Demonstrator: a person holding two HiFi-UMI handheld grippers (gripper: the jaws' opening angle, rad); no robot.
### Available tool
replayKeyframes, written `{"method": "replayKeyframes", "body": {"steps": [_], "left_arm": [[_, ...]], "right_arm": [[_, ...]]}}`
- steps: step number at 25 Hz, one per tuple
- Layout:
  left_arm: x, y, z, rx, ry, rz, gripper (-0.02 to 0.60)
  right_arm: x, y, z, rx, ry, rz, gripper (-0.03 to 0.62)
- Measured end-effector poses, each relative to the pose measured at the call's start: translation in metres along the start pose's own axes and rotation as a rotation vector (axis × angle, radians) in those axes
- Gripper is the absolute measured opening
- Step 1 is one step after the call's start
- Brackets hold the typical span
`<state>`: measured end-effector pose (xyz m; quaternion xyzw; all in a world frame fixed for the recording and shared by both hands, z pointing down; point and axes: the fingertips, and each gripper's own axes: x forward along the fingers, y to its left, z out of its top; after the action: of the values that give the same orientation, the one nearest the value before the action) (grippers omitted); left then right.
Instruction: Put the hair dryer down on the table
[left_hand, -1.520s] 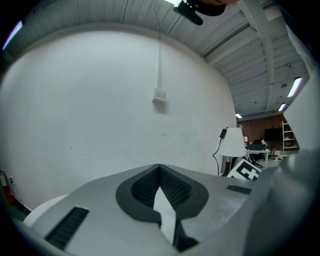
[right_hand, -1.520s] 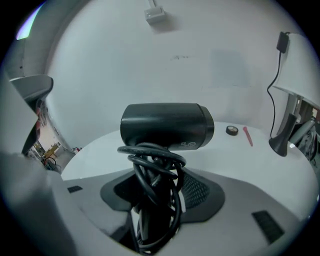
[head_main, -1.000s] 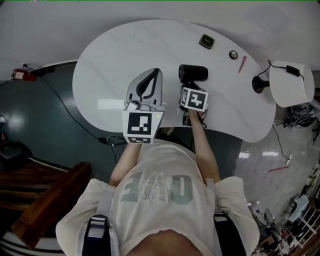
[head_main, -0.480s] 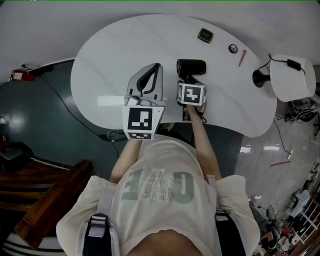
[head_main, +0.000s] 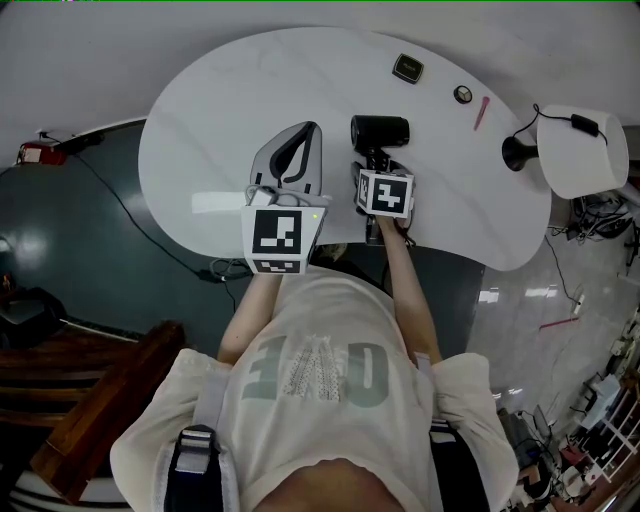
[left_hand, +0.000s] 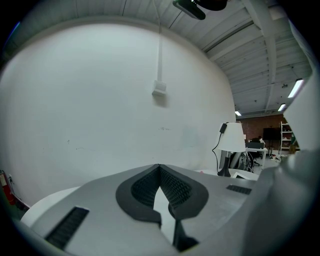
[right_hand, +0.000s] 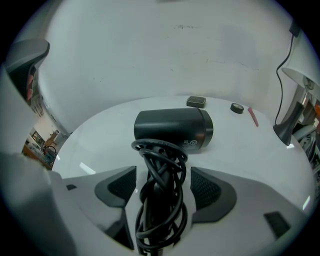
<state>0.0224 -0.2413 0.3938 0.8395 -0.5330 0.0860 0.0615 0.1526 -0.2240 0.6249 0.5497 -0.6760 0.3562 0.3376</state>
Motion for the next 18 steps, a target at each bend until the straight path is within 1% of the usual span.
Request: {"method": "replayKeyframes", "body": {"steps": [3,5,8,13,16,18], "left_arm": [[0.001,-0.003,0.001,-0.002,-0.002,-0.008,0.005],[0.001,-0.004,0.003,-0.003,-0.004,-0.011,0.005],[0.002,-0.004,0.006,-0.001,-0.008,-0.012,0.005],[0.0,-0.009,0.023,0.01,-0.035,-0.021,0.005],[-0.001,-0.013,0.038,0.029,-0.066,-0.028,0.005],[-0.004,-0.016,0.049,0.043,-0.088,-0.032,0.005]], "right_arm": [[-0.012,0.002,0.008,0.003,-0.034,0.016,0.33],[-0.029,0.005,0.024,0.001,-0.091,0.023,0.33],[-0.061,0.008,0.065,-0.004,-0.221,0.024,0.328],[-0.132,0.021,0.142,-0.03,-0.494,0.044,0.328],[-0.172,0.028,0.168,-0.038,-0.627,0.057,0.324],[-0.191,0.031,0.176,-0.034,-0.688,0.06,0.293]]}}
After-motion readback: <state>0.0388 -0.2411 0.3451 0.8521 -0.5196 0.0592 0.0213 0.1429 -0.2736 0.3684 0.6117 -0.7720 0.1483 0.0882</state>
